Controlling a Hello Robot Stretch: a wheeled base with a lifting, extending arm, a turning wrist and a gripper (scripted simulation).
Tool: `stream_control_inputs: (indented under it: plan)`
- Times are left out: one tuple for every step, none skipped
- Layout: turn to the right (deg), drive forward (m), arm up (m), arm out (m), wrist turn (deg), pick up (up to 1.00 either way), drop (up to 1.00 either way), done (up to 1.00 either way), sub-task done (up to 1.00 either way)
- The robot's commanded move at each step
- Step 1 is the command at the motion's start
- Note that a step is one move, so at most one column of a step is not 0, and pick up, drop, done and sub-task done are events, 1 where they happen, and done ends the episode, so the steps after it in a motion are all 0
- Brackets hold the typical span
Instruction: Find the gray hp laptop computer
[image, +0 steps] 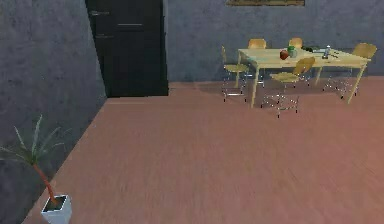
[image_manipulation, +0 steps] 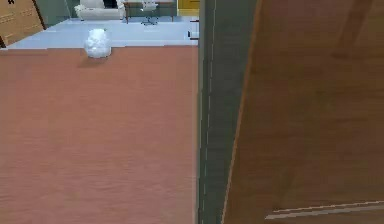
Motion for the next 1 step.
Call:
stream_control_inputs:
  plan:
    - [45.0,0.00,0.00,0.00,0.0,0.00,0.00,0.00,0.00]
